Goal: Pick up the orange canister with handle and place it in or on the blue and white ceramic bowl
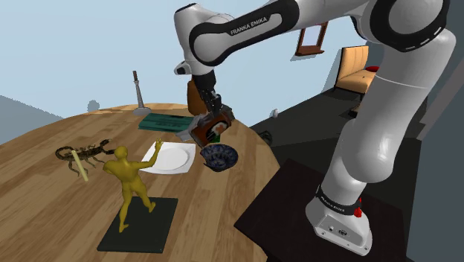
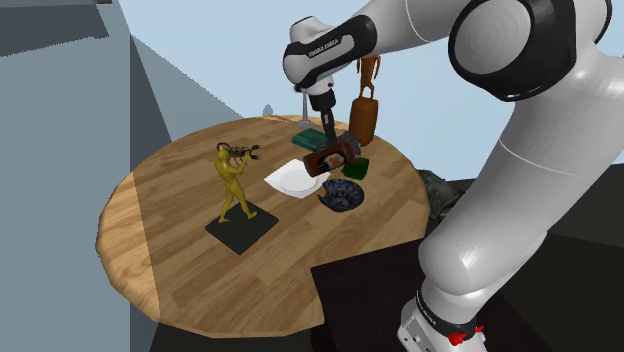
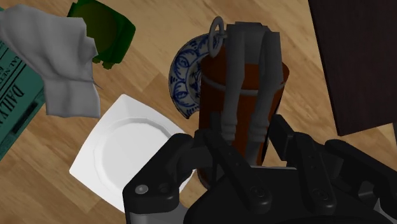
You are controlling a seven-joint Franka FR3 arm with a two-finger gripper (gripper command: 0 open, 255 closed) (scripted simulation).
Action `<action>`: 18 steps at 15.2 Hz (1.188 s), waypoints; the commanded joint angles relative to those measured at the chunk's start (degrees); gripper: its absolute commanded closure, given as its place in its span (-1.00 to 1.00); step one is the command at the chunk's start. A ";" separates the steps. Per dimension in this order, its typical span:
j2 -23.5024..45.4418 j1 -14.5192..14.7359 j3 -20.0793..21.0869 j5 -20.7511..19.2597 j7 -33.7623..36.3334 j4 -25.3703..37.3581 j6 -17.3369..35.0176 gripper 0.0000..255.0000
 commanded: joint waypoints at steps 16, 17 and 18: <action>4.67 -0.15 -0.17 -1.65 3.12 -7.73 12.11 1.00; 5.04 -0.16 -0.19 -1.79 3.32 -8.09 12.81 1.00; 5.03 -0.16 -0.19 -1.78 3.32 -8.10 12.81 1.00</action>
